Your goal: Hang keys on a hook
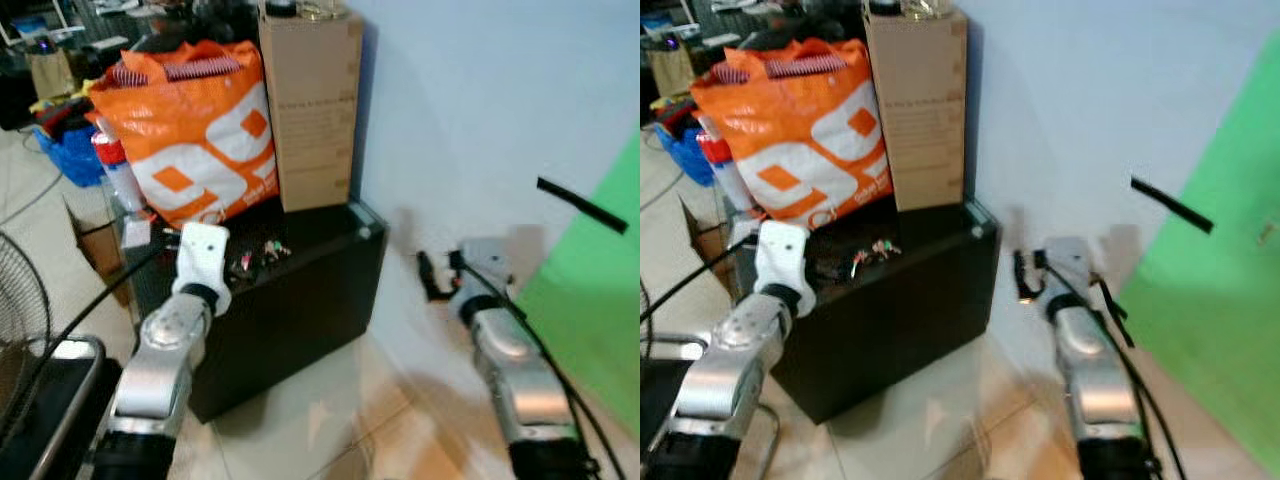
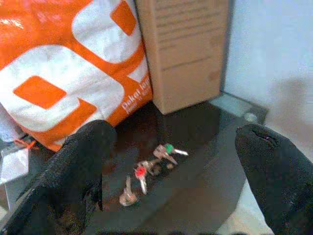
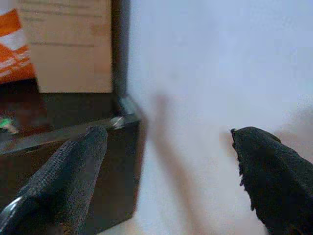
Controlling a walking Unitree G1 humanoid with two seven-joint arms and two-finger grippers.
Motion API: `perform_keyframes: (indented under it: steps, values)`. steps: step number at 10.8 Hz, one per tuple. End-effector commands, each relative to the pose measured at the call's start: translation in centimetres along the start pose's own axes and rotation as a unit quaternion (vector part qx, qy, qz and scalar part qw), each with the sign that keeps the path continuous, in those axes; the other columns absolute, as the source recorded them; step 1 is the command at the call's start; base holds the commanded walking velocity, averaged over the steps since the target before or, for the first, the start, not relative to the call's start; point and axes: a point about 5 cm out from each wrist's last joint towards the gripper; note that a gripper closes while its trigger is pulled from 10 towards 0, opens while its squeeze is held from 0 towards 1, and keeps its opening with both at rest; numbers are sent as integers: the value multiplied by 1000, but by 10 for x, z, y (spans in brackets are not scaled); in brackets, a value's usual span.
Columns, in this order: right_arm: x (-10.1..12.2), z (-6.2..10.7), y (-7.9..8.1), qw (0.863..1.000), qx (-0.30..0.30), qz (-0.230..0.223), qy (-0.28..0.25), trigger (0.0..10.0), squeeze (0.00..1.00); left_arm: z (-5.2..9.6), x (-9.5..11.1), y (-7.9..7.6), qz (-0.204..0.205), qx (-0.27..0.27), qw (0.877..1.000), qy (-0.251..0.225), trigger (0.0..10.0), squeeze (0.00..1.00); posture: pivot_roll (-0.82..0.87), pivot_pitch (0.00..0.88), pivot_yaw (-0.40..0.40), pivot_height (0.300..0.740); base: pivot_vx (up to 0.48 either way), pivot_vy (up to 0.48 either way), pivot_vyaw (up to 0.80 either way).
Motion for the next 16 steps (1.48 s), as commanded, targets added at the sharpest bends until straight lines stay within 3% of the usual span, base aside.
perform_keyframes:
  steps: [1, 14, 16]
  values:
    - [5, -3, 6, 1000, 9, -2, -11, 10000, 1000, 0, 4, 8, -5, 16, 1000, -8, 10000, 1000, -83, 0, 6, 740, 307, 0, 0]
    - [4, -3, 8, 1000, 14, 19, -8, 10000, 1000, -1, 5, 6, -7, 9, 1000, -9, 10000, 1000, -82, 0, 4, 740, 323, 0, 0]
    - [3, -3, 7, 1000, 12, 20, -7, 10000, 1000, 1, 4, 6, -8, 6, 1000, -8, 10000, 1000, -79, 0, 5, 740, 334, 0, 800]
Point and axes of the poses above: a point about 5 cm out from each wrist's last joint towards the gripper, its own z axis pointing back from the gripper into the wrist, its own x axis along the axis of the wrist's last joint, y = z × x, and after that the axes turned 5 degrees about z, right-handed
